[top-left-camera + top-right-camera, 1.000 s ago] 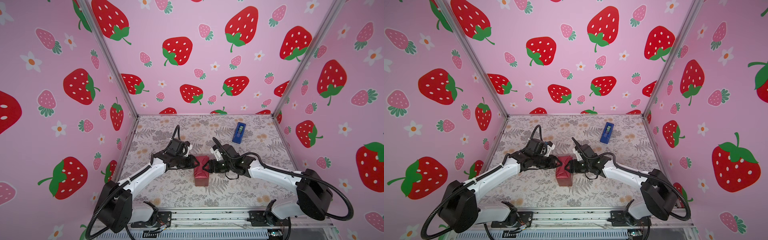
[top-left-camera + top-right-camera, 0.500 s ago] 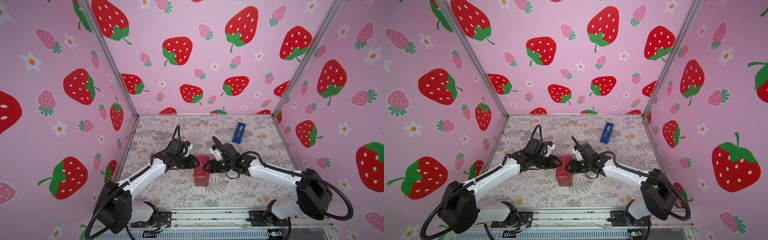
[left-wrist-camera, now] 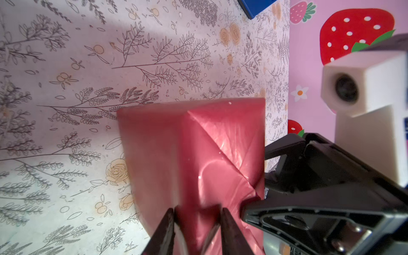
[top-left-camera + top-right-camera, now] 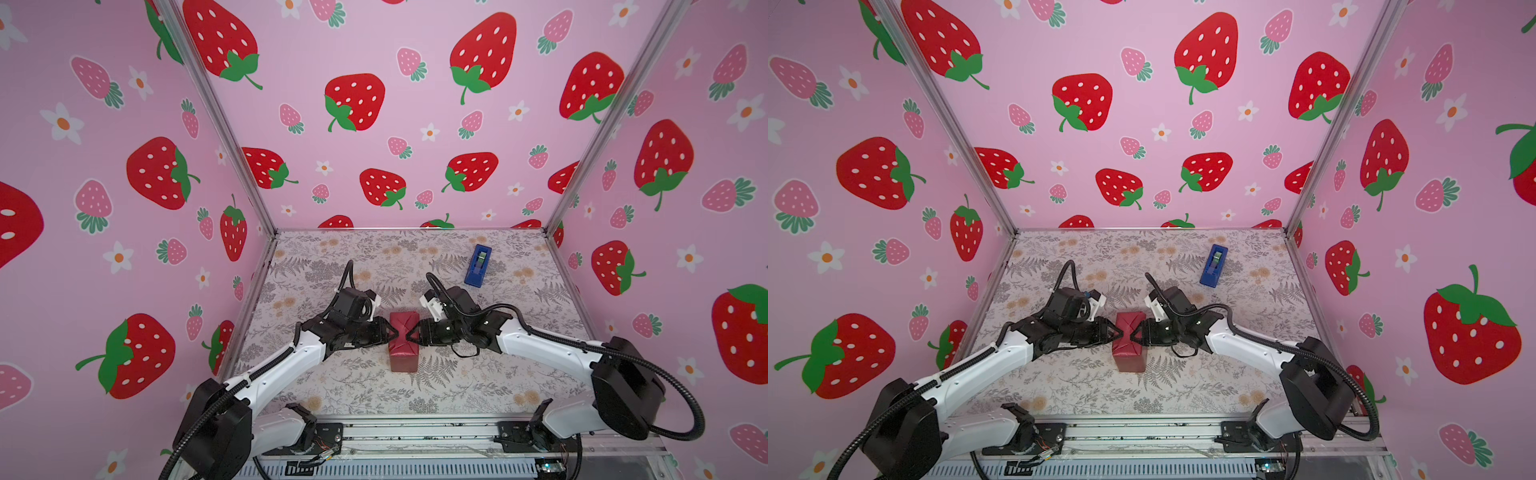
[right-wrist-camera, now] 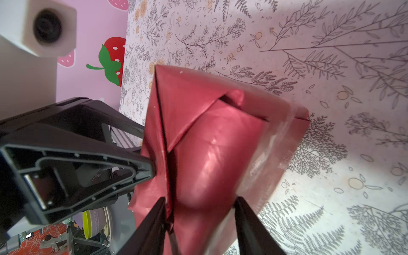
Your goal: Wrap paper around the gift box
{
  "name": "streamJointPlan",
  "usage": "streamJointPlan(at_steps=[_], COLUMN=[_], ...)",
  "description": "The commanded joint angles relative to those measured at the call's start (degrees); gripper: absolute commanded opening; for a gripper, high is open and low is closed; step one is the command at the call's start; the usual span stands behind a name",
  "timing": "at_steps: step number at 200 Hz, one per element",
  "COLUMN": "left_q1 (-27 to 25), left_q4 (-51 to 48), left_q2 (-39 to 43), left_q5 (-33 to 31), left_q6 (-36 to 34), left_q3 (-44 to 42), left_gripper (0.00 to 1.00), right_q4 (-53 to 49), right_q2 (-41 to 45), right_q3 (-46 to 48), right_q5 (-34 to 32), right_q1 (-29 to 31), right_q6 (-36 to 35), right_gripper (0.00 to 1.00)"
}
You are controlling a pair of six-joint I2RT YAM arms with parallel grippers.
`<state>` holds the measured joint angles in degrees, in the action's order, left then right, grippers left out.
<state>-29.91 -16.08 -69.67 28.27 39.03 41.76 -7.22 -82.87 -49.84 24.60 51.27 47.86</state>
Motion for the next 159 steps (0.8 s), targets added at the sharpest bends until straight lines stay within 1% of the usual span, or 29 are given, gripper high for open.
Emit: streamJointPlan(at_steps=[1,3,8,36,59,79,93,109,128,154,159], left_q1=[-0.3,-0.4,-0.4,-0.5,-0.5,-0.6,-0.7,-0.7,-0.7,-0.8,-0.8], left_q4=[-3.0,-3.0,-3.0,-2.9,-2.9,-2.8,-3.0,-3.4,-3.9,-4.4,-4.6], left_q2=[-2.2,-2.3,-2.4,-3.2,-3.7,-3.5,-3.3,-3.0,-2.7,-2.5,-2.5], left_q5=[-2.4,-2.4,-2.4,-2.0,-1.7,-1.6,-1.6,-1.7,-1.8,-2.0,-2.0], left_q6=[0.2,0.2,0.0,-0.4,-0.7,-0.7,-0.6,-0.8,-1.0,-1.2,-1.3], left_q3=[-1.3,-1.3,-1.4,-1.4,-1.2,-1.1,-1.1,-1.0,-1.0,-1.2,-1.2], left_gripper=[0.35,0.35,0.35,0.35,0.36,0.37,0.38,0.38,0.39,0.39,0.39], right_q4=[-4.9,-5.0,-5.3,-6.5,-8.9,-10.4,-10.2,-9.2,-8.8,-6.3,-6.1], right_q2=[-0.2,-0.1,0.4,2.9,3.0,2.3,1.2,-1.0,-5.4,-12.0,-13.4], right_q3=[-1.9,-2.4,-3.3,-7.9,-11.0,-12.7,-13.3,-14.0,-15.3,-16.7,-17.2], right_q5=[-2.0,-2.2,-2.5,-3.5,-3.0,-2.4,-0.5,3.7,7.8,13.5,14.7], right_q1=[-0.9,-1.1,-1.6,-6.5,-13.0,-20.5,-26.2,-32.5,-38.8,-45.7,-46.7], right_q6=[-0.8,-0.9,-1.3,-3.9,-8.0,-11.3,-12.7,-14.3,-16.0,-14.4,-14.1], right_gripper=[0.51,0.54,0.55,0.57,0.57,0.57,0.55,0.55,0.55,0.52,0.48])
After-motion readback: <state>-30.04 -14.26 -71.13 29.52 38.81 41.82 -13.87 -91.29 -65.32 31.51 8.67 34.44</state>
